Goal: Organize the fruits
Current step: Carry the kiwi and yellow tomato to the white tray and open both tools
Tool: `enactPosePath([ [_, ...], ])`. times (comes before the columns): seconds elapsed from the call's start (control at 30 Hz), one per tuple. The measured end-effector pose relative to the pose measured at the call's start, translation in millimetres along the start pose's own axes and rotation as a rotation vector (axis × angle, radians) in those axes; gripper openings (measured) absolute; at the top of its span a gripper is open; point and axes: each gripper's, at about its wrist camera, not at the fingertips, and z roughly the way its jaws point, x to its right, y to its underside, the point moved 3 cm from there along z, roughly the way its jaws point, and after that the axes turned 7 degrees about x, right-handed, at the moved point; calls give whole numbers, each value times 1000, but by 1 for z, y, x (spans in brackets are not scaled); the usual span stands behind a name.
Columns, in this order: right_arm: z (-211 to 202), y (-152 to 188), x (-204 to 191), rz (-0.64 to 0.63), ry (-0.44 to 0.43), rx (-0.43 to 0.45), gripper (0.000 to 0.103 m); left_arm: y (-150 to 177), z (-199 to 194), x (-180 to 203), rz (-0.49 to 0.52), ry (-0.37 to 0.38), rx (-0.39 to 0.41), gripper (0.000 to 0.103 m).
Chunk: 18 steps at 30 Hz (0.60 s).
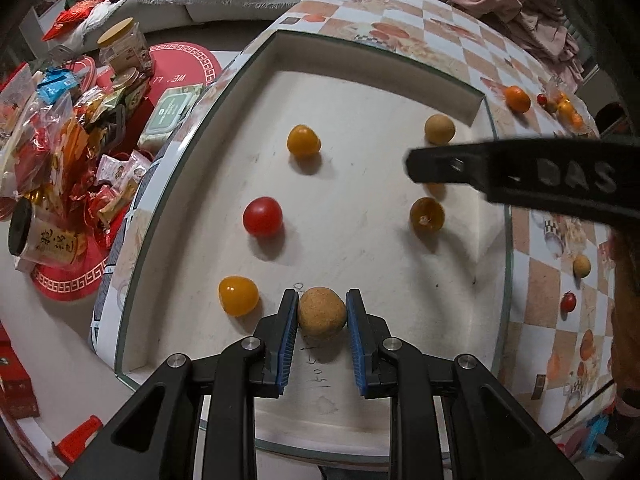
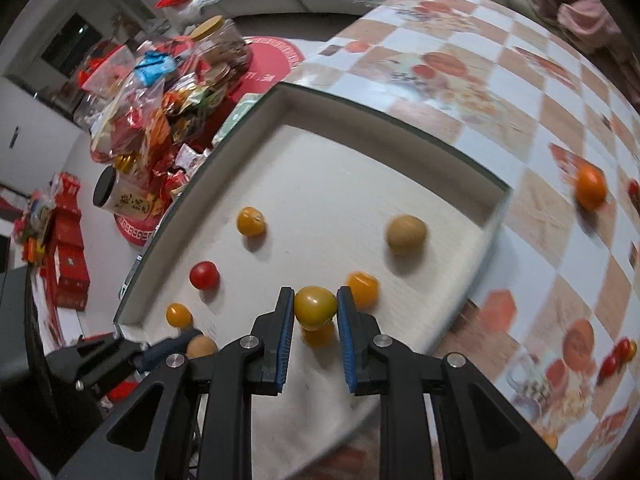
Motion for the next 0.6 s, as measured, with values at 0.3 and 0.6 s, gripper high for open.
enactPosePath([
  [0.3, 24, -13, -10, -70, 37, -17, 23, 3, 2, 1, 16, -8, -1, 25],
  [0.6, 37, -13, -15, -127, 87, -21, 24, 3, 1, 0, 10, -7, -1, 26],
])
